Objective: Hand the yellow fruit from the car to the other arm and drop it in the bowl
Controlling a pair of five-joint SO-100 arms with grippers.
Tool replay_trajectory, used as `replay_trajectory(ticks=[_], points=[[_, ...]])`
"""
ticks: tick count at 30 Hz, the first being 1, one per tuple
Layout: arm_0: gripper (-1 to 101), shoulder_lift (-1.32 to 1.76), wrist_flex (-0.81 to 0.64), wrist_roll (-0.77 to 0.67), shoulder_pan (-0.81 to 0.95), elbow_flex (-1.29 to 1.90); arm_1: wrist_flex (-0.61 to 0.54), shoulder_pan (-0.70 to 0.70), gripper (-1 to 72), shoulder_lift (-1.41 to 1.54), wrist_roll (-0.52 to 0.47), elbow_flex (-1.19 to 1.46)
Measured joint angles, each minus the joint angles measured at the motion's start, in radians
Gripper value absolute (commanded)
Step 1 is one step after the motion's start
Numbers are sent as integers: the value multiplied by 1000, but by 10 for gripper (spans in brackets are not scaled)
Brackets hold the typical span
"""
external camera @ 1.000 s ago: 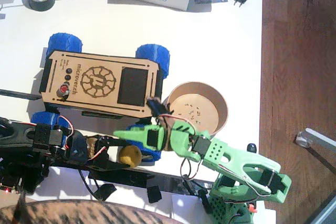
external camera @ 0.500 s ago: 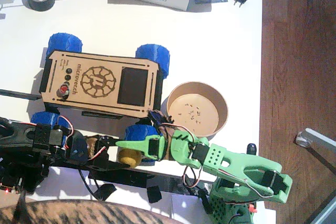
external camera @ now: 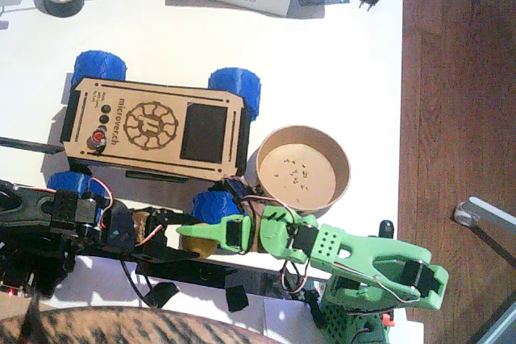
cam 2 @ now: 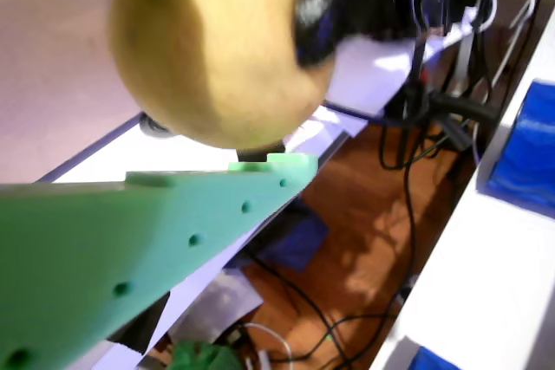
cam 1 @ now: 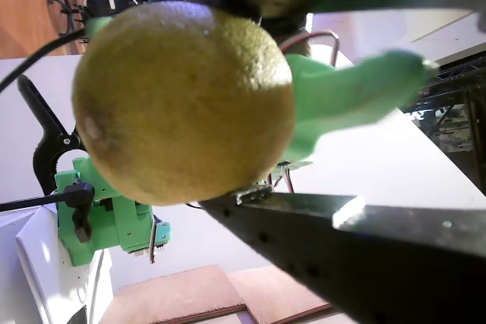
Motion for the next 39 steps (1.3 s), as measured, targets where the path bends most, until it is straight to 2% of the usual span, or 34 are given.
replay_trajectory(ticks=[4, 5, 7, 9, 11, 28, 31, 32, 34, 35, 37, 39], points=[[1, 0, 0, 0, 0, 0, -9, -2, 309, -31, 0, 0], [1, 0, 0, 0, 0, 0, -9, -2, 262, -41, 0, -2], [1, -3, 0, 0, 0, 2, -20, -8, 222, -51, -14, -6], [1, -3, 0, 0, 0, 2, -21, -14, 56, -57, -21, -17], [1, -5, 0, 0, 0, 2, -28, -15, 2, -58, -23, -26], [12, -5, 0, 0, 0, 2, -28, -17, 0, -55, -15, -29], [148, -5, 0, 0, 0, 2, -25, -17, 0, -51, -15, -29], [226, -5, 0, 0, 0, 2, -25, -17, 0, -49, -15, -29], [455, -5, 0, 0, 0, 2, -25, -17, 0, -48, -15, -29], [527, -5, 0, 0, 0, 2, -25, -17, 0, -48, -15, -29], [606, -2, 0, 0, 3, 0, -17, -15, 0, -40, -15, -28], [632, 2, -2, 0, 2, -3, -15, -8, 0, -41, -15, -25]])
